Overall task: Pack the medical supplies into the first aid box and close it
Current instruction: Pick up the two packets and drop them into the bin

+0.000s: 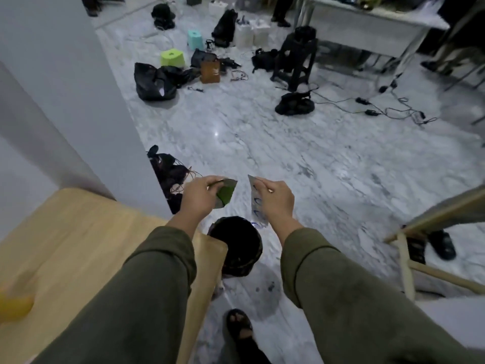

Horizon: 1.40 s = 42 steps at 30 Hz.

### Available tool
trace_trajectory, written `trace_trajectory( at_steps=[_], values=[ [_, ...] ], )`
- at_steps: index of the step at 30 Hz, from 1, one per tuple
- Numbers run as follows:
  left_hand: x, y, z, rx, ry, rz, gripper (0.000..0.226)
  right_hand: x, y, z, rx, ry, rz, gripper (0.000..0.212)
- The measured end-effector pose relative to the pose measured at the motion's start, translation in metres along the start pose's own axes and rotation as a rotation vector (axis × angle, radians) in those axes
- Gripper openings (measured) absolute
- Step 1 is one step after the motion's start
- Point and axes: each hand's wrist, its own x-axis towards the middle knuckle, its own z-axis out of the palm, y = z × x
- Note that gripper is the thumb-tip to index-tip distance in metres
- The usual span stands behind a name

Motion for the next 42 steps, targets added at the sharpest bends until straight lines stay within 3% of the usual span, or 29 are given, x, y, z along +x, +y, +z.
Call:
trace_trajectory(
  at_steps=[3, 13, 21, 24, 28, 42],
  values=[
    [0.032, -0.019, 0.041, -0.070, -0.105, -0.093, 0.024, 0.032, 0.039, 0.013, -0.023, -0.035, 0.067, 0.022],
    [0.116, -0.107, 0.141, 0.056, -0.311, -0.273, 0.027, 0.104, 0.155, 0.080, -0.001, -0.133, 0.304, 0.025],
    [0.135, -0.139, 0.167, 0.250, -0.514, -0.330, 0.062, 0.119, 0.200, 0.106, -0.073, -0.348, 0.405, 0.049],
    [0.138, -0.137, 0.163, 0.308, -0.548, -0.344, 0.083, 0.120, 0.190, 0.105, -0.236, -0.443, 0.458, 0.066],
    [0.137, -0.123, 0.143, 0.436, -0.560, -0.347, 0.110, 0.124, 0.162, 0.093, -0.312, -0.487, 0.475, 0.071],
    [0.064, -0.010, -0.030, 0.578, -0.212, -0.183, 0.123, 0.066, -0.005, 0.040, -0.311, -0.394, 0.143, 0.066]
  ],
)
